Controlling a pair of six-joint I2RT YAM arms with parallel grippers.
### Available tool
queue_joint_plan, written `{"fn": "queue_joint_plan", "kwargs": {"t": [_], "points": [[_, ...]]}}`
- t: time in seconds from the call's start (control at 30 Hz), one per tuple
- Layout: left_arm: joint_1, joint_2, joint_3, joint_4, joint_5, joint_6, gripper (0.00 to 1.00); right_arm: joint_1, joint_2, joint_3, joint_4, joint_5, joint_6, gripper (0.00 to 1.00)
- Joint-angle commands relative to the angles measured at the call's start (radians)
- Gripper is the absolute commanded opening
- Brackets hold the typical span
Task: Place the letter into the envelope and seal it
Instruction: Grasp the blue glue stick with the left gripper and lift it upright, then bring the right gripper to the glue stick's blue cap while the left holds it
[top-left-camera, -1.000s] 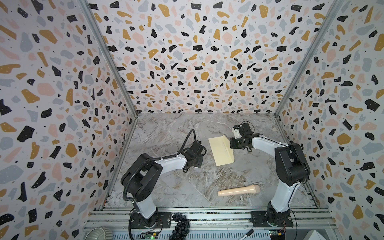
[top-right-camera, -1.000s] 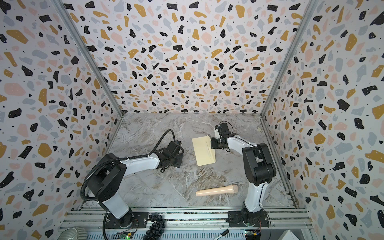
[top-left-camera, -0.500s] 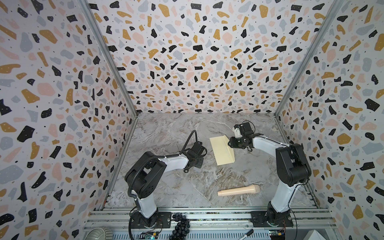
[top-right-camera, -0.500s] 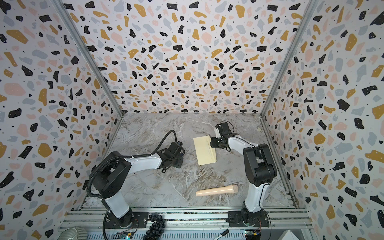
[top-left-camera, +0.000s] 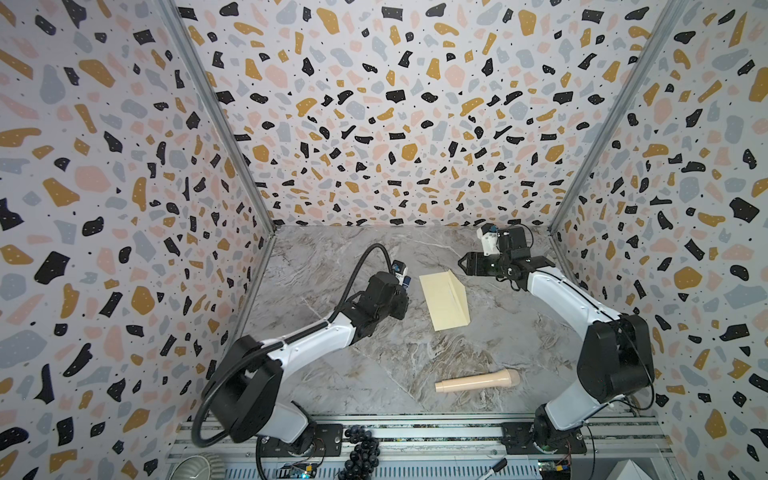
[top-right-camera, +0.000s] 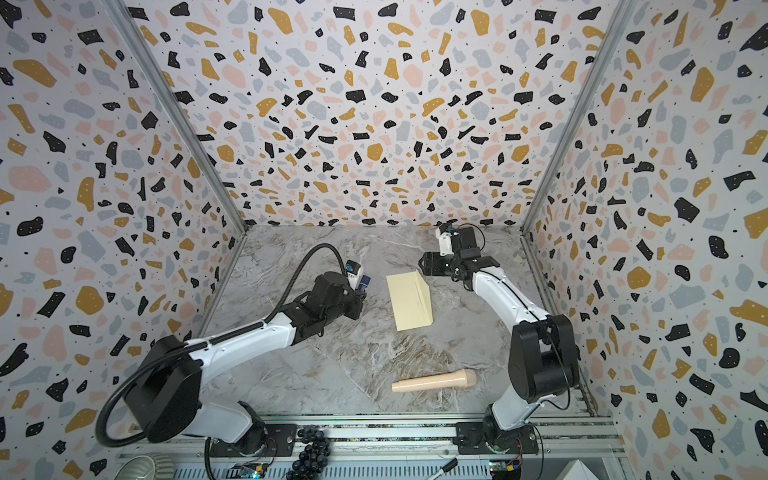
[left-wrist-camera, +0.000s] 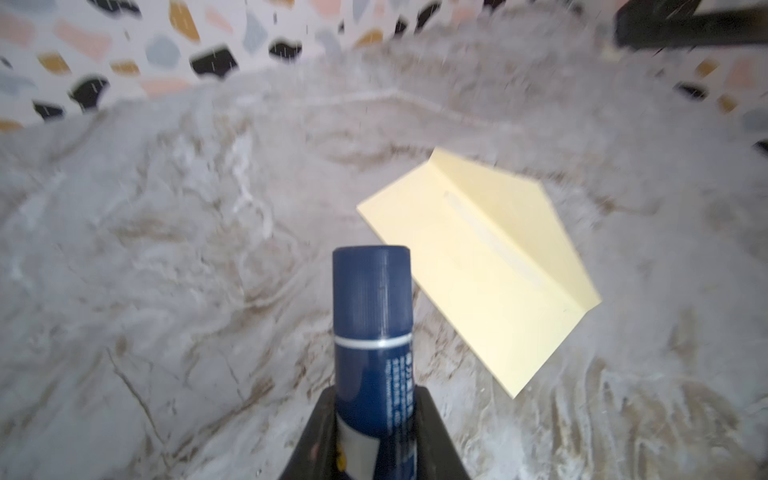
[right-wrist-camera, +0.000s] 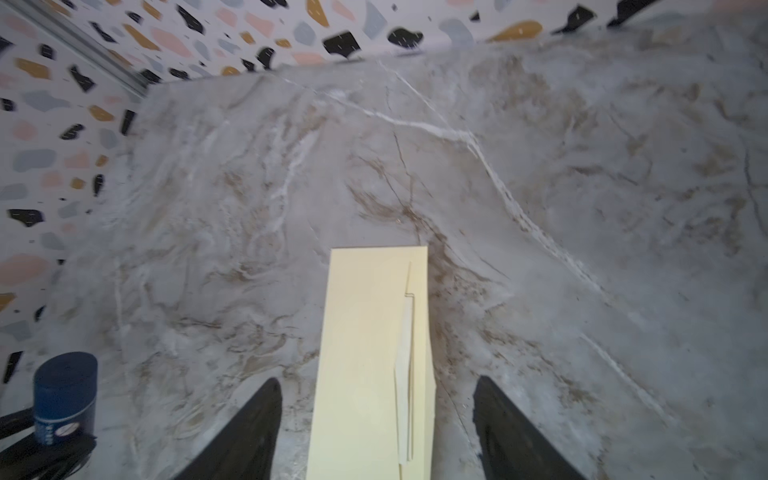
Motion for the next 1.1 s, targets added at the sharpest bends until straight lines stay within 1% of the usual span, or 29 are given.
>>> {"fn": "queue_joint_plan", "kwargs": {"t": [0.0,0.07,0.13,0.3,0.43,0.6,0.7,0.83,0.9,1.07], "points": [[-0.005,-0.104,-0.072,0.197,0.039,0.093,0.0,0.008,-0.073,0.082,-0.031,-0.179,-0.033,0.76],[-0.005,-0.155,-0.111,0.263,0.055,0.141,0.0,0.02,-0.075,0.128,-0.06,-0.256,-0.045,0.78],[-0.006,-0.189,-0.139,0.299,0.087,0.204,0.0,0.043,-0.072,0.18,-0.099,-0.308,-0.06,0.79],[-0.006,-0.224,-0.17,0.329,0.138,0.334,0.0,0.13,-0.043,0.293,-0.191,-0.393,-0.106,0.82],[-0.007,-0.259,-0.206,0.38,0.127,0.417,0.0,0.195,0.017,0.407,-0.324,-0.406,-0.156,0.84],[-0.005,-0.298,-0.241,0.414,0.084,0.51,0.0,0.245,0.06,0.466,-0.416,-0.41,-0.199,0.83],[-0.006,-0.307,-0.254,0.423,0.075,0.535,0.0,0.272,0.08,0.49,-0.455,-0.407,-0.221,0.81],[-0.006,-0.319,-0.269,0.442,0.077,0.55,0.0,0.297,0.101,0.507,-0.482,-0.39,-0.236,0.72],[-0.006,-0.323,-0.271,0.443,0.084,0.556,0.0,0.304,0.108,0.508,-0.479,-0.408,-0.234,0.66],[-0.006,-0.321,-0.276,0.448,0.093,0.561,0.0,0.326,0.122,0.514,-0.459,-0.427,-0.223,0.58]]}}
